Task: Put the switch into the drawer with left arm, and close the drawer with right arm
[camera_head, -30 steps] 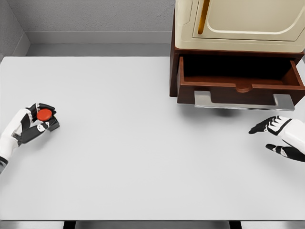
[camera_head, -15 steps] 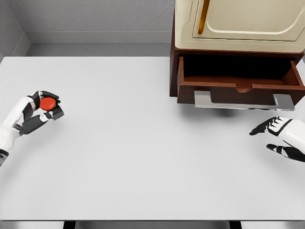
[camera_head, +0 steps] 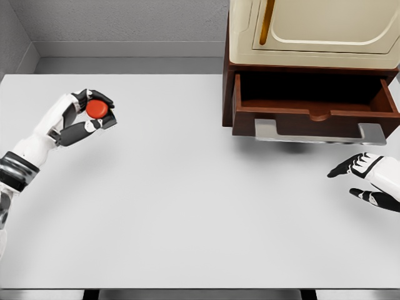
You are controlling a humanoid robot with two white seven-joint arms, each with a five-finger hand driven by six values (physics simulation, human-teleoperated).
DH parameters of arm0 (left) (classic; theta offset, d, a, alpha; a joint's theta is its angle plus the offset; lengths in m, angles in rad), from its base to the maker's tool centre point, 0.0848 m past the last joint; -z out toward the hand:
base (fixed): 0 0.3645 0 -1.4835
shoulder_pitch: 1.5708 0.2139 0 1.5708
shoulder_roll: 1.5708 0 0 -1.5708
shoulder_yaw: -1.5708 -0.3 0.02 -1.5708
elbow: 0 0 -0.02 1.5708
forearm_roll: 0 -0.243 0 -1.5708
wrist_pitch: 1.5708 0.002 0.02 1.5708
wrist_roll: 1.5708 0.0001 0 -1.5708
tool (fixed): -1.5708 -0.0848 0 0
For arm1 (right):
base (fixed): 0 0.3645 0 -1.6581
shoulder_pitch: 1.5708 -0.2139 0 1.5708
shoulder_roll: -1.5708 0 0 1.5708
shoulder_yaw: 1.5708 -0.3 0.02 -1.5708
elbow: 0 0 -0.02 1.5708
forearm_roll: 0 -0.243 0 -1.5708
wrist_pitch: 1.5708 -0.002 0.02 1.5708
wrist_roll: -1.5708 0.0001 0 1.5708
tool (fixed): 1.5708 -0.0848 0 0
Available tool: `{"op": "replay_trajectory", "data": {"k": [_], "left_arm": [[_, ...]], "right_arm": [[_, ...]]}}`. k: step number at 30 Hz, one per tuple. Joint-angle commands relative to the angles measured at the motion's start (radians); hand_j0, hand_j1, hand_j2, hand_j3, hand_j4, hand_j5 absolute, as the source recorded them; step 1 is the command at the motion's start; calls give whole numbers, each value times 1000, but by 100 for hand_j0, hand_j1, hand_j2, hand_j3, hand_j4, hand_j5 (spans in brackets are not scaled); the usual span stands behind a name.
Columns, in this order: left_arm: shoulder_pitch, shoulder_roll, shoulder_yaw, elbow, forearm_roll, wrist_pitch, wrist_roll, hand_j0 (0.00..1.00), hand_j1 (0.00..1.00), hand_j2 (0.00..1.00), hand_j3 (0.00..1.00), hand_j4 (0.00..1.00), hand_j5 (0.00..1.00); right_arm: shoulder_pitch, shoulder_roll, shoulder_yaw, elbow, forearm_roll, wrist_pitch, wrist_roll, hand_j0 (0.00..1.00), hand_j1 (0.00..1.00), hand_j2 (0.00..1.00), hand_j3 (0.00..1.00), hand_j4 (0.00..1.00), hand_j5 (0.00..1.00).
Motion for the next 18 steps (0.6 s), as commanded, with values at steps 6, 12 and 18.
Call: {"op": "replay_trajectory", "data": {"k": [6,12,18], "left_arm": [[-86,-1,-114,-4,8,44,1,43,43,43,43,43,43],[-176,-7,-209,-19,8,65,3,43,43,43,43,43,43],[-255,-47,-279,-21,11,97,3,44,44,44,44,44,44]], "right_arm": [[0,-2,0,0,-6,0,-2,69,69,69,69,69,69],[0,-2,0,0,-8,0,-2,68,68,68,68,68,68],[0,-2,4,0,-14,0,-2,68,68,68,68,68,68]]}}
